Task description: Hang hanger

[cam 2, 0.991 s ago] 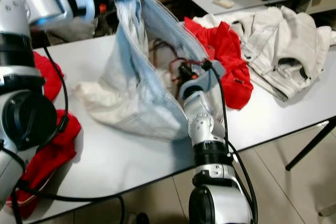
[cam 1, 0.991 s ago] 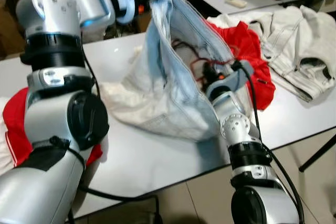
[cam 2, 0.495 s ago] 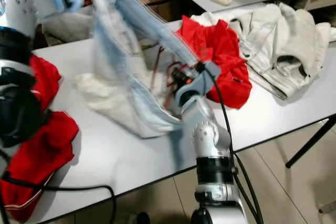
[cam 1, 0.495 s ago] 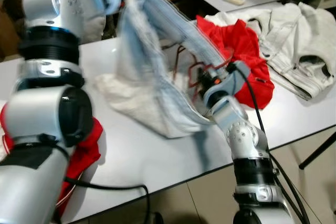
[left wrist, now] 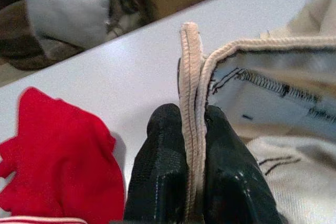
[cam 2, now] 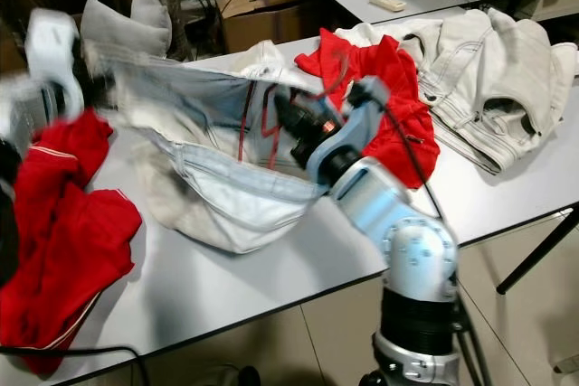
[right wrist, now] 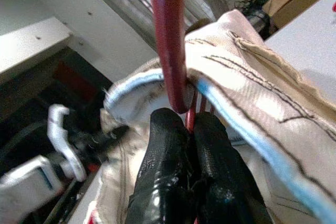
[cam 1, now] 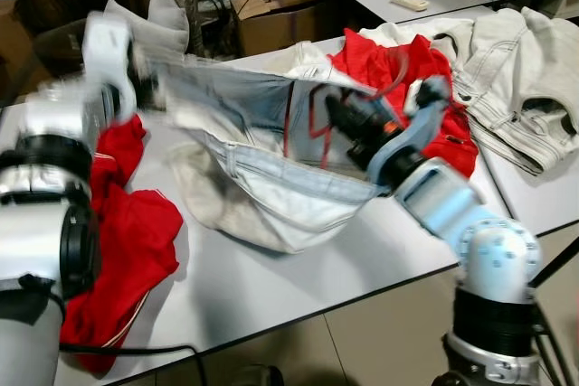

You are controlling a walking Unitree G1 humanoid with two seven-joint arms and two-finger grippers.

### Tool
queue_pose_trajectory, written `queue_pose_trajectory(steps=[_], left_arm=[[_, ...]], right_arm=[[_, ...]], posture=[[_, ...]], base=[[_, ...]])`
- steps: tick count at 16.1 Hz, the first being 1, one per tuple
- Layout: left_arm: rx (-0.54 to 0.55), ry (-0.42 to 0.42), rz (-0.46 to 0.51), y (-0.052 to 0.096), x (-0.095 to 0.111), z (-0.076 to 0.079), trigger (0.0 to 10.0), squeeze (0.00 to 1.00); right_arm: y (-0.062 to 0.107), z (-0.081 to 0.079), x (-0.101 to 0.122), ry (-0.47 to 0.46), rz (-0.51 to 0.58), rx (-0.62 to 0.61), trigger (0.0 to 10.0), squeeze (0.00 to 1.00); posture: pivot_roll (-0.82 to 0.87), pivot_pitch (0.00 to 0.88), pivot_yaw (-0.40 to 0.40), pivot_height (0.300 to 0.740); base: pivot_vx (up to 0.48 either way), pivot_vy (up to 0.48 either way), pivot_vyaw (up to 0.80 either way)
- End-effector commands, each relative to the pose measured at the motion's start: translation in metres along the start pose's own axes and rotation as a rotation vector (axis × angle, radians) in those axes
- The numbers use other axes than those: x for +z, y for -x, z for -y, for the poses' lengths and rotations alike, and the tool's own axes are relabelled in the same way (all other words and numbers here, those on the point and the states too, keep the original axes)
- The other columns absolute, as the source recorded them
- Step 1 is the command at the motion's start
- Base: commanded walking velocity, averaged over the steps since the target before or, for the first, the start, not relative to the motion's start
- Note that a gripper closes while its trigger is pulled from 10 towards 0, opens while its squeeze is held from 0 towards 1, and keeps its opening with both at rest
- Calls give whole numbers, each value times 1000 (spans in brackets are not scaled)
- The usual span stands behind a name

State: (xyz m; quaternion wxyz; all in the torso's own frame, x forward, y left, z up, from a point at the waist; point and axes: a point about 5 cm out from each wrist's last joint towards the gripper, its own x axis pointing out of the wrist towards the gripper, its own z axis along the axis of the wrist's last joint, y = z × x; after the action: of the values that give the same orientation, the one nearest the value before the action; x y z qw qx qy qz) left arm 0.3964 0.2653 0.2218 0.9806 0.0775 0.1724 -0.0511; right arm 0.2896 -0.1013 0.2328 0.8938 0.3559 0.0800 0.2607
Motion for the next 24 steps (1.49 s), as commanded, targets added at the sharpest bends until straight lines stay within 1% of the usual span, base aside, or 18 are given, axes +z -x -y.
queue_pose_trajectory(steps=[1,2,4,5,6,7,8,9,11,12,14,15,16,17,18,20,21,24], left_arm=[[-47,-27,-64,-3,-30,4,0,0],[-133,-3,-102,-6,-56,18,0,0],[-210,58,-138,-8,-86,37,0,0],[-284,117,-172,-5,-110,55,0,0],[-315,137,-183,-3,-121,64,0,0],[-366,162,-192,5,-141,78,0,0],[-384,167,-184,9,-148,84,0,0],[-398,182,-142,23,-159,95,0,0],[-380,216,-54,37,-155,95,0,0],[-405,222,-33,46,-153,99,0,0],[-445,204,-25,61,-154,106,0,0],[-450,202,-25,63,-155,107,0,0],[-445,203,-43,73,-160,107,0,0],[-439,206,-58,79,-164,106,0,0],[-426,207,-73,87,-168,102,0,0],[-429,198,-77,95,-167,98,0,0],[-429,198,-77,95,-167,98,0,0],[-462,193,-72,113,-165,88,0,0]], right_arm=[[12,-20,25,39,66,92,10000,0],[17,-25,38,47,92,110,10000,0],[19,-27,50,45,128,119,10000,0],[20,-27,54,34,137,120,10000,0],[20,-28,57,43,140,119,10000,0],[20,-28,62,64,142,110,10000,0],[20,-29,65,68,147,107,10000,0],[21,-28,73,73,159,105,10000,0],[22,-31,79,82,169,140,10000,0],[22,-34,81,83,170,158,10000,0],[21,-41,88,102,169,199,10000,0],[20,-42,89,106,170,206,10000,0],[18,-50,98,127,180,239,10000,0],[16,-57,107,136,192,268,10000,0],[12,-69,116,150,197,323,10000,0],[7,-80,122,158,186,381,10000,0],[7,-80,122,158,186,381,10000,0],[0,-93,125,149,162,465,10000,0]], posture=[[-47,0,136,740],[-47,0,136,740],[-75,0,133,740],[-97,0,131,740],[-105,0,125,740],[-110,0,122,740],[-117,0,116,740],[-117,0,93,740],[-104,0,71,740],[-102,0,63,740],[-97,0,54,740],[-97,0,54,740],[-99,0,54,740],[-94,0,51,740],[-87,0,45,740],[-74,0,34,740],[-74,0,34,740],[-63,0,28,740]], base=[[0,0,0],[0,0,0],[0,0,0],[0,0,0],[0,0,0],[0,0,0],[0,0,0],[0,0,800],[0,0,797],[0,0,788],[0,0,788],[0,0,788],[0,0,788],[0,0,794],[0,0,788],[0,0,788],[0,0,788],[0,0,788]])
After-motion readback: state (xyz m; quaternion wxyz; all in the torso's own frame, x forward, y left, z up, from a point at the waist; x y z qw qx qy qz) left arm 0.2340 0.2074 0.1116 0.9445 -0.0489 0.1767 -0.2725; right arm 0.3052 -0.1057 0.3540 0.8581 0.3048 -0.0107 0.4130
